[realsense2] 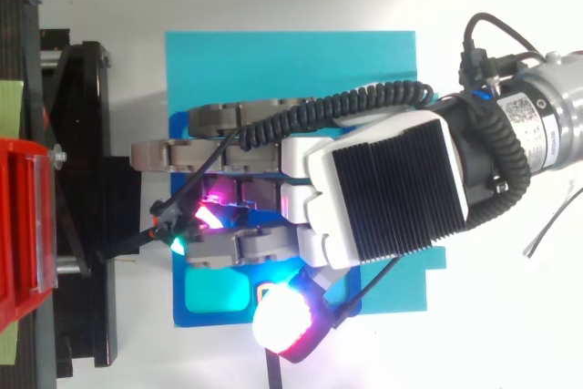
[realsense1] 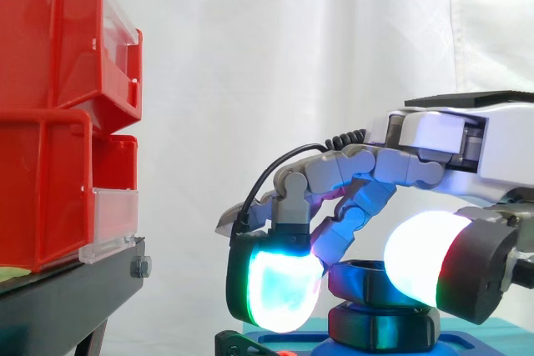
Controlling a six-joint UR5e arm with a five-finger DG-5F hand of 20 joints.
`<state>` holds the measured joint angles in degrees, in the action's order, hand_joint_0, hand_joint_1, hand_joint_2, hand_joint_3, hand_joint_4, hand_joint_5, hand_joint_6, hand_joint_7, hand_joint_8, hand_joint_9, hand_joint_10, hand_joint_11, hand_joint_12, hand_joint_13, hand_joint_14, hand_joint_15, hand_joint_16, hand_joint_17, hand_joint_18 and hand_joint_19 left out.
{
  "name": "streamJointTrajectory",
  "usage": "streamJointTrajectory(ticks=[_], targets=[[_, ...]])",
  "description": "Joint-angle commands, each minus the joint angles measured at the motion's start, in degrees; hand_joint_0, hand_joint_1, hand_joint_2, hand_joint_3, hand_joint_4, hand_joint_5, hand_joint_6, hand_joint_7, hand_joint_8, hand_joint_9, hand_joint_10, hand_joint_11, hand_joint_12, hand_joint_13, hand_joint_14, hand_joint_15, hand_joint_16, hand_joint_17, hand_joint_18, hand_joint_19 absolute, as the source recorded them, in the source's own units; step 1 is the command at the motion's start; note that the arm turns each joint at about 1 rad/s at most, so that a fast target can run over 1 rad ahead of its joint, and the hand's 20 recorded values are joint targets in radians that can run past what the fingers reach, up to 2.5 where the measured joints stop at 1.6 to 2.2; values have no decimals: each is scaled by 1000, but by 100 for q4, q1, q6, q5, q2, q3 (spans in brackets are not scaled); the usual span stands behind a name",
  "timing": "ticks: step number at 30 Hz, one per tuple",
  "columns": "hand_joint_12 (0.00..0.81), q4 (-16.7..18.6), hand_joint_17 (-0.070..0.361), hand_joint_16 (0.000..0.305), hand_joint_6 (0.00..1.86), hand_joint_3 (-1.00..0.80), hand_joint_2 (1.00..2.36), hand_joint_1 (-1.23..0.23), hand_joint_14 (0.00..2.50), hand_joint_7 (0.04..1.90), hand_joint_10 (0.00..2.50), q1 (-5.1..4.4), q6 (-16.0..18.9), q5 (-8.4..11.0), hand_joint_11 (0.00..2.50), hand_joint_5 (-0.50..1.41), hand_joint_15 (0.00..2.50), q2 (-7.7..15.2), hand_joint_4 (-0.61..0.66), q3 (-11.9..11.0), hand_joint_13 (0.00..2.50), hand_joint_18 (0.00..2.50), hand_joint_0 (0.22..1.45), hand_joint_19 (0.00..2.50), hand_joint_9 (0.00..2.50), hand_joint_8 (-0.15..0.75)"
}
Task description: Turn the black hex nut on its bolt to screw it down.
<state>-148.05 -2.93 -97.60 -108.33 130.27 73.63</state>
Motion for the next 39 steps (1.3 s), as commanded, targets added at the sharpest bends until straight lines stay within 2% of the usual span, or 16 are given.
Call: streamJointTrajectory(ticks=[1, 9, 18, 25, 32, 39], targets=[[320, 118, 107, 47, 505, -500, 1000, -133, 0, 1287, 0, -6, 4, -57, 0, -17, 0, 25, 149, 3, 511, 562, 507, 565, 942, 200], [320, 303, 107, 48, 504, -500, 1000, -131, 0, 1451, 1, -6, -5, -66, 0, -13, 0, 16, 151, 3, 511, 562, 507, 567, 939, 203], [320, 171, 107, 48, 503, -500, 1000, -128, 0, 1542, 0, -49, 4, -57, 0, -7, 0, 25, 142, 3, 509, 563, 506, 564, 929, 207], [321, 127, 107, 47, 500, -500, 1000, -129, 0, 1668, 0, -23, 4, -66, 0, 8, 0, 16, 128, 3, 515, 565, 506, 563, 941, 211], [319, 136, 107, 47, 535, -500, 1000, -130, 0, 1645, 0, -23, 4, -75, 0, 5, 0, 25, 123, 3, 521, 569, 506, 566, 960, 212], [320, 154, 106, 47, 541, -500, 1000, -130, 0, 1632, 0, 30, 4, -110, 16, 4, 0, 25, 118, -6, 522, 578, 506, 562, 962, 213]])
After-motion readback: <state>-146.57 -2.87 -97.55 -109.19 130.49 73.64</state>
